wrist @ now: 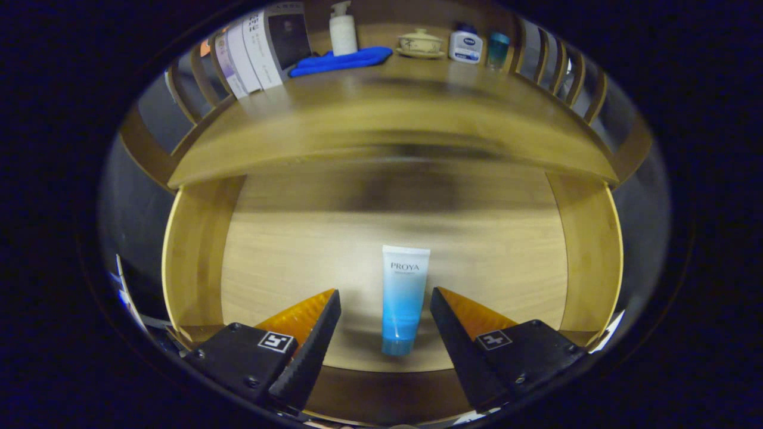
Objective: Pull open the drawer, take out the items inside it, and place them on the countertop above the cabinet.
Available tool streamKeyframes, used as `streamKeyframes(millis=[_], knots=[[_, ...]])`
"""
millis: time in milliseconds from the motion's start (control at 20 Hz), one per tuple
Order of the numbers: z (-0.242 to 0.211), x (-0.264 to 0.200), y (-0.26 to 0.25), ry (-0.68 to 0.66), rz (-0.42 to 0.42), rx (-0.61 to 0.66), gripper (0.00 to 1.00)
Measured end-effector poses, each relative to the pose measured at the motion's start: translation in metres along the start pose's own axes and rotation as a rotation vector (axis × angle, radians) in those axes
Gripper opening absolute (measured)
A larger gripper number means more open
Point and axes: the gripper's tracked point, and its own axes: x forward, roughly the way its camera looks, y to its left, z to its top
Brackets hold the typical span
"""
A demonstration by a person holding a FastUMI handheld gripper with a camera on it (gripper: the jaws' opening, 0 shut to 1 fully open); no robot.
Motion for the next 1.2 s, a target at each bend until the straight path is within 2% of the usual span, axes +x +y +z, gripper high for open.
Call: streamKeyframes(millis=[200, 300, 400, 450, 600, 650, 800, 1000, 1200], knots=[[-0.002, 0.005, -0.004, 0.055, -0.033, 0.014, 0.93], [-0.004, 0.008, -0.006, 0.081, -0.039, 0.026, 0.87], [-0.013, 0.014, -0.007, 0.117, -0.041, 0.041, 0.79], [-0.012, 0.018, -0.007, 0.121, -0.045, 0.045, 0.70], [-0.013, 0.025, -0.014, 0.115, -0.067, 0.063, 0.56], [-0.012, 0.016, -0.014, 0.112, -0.064, 0.059, 0.51], [-0.013, 0.013, -0.010, 0.103, -0.033, 0.056, 0.47], [-0.010, -0.013, -0.002, 0.049, 0.028, 0.050, 0.46], [-0.003, -0.050, 0.006, -0.012, 0.043, 0.012, 0.46]])
